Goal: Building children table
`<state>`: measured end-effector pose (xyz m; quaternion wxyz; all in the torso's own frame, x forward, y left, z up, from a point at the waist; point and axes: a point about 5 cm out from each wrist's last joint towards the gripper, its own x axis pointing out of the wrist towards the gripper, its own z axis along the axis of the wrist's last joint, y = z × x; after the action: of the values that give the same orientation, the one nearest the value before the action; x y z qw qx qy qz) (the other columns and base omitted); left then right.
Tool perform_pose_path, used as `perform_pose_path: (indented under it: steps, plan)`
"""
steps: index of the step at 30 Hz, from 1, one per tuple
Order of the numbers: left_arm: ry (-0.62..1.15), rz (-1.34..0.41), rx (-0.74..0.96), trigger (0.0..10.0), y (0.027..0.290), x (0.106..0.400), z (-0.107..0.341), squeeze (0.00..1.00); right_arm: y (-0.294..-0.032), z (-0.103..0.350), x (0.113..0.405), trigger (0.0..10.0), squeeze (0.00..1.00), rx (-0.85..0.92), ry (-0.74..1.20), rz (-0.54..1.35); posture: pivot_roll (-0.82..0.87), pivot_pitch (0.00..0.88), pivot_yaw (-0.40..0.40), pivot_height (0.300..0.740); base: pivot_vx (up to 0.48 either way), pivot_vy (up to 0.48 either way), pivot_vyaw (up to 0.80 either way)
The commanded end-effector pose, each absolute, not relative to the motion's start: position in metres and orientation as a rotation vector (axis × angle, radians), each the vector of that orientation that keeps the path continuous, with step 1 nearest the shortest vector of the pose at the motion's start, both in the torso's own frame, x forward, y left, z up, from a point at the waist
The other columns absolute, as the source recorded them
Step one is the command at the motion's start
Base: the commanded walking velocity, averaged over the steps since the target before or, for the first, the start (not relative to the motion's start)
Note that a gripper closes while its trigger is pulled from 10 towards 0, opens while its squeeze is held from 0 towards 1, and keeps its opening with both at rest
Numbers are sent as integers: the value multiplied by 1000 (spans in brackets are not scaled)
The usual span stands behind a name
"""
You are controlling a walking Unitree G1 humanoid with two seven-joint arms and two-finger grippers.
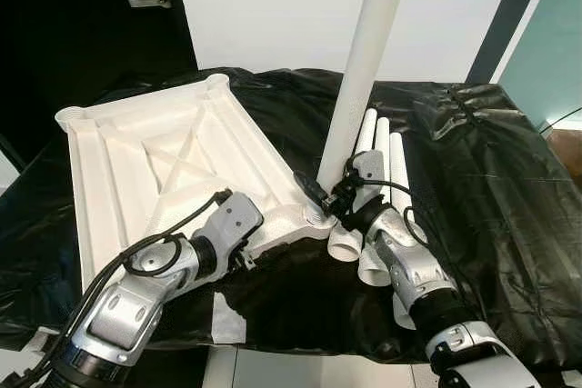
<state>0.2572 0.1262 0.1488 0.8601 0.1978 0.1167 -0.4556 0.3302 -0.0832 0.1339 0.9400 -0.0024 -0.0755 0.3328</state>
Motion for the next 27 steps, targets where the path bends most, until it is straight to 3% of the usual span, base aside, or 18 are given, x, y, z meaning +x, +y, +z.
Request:
perform_pose_path:
  steps: [1,6,8,15,21,27]
  plan:
    - [240,-936,410,10000,126,259,149,0,-91,108,325,10000,0,-24,-23,688,46,0,-22,740,0,0,0]
    - [234,-937,409,10000,126,259,151,0,-98,102,324,10000,0,-29,-1,730,50,0,-20,740,0,0,0]
    - [232,-936,413,10000,127,260,152,0,-104,100,323,10000,0,-129,-8,740,50,0,-17,740,0,0,0]
    - [225,-931,418,10000,128,262,155,0,-109,95,318,10000,0,-219,1,827,51,0,-11,740,0,0,0]
    - [220,-932,418,10000,129,262,157,0,-118,94,316,10000,0,-166,16,885,52,1,-2,740,0,0,0]
    - [213,-928,420,10000,129,262,160,0,-119,98,323,10000,0,53,38,850,60,3,-6,740,0,0,0]
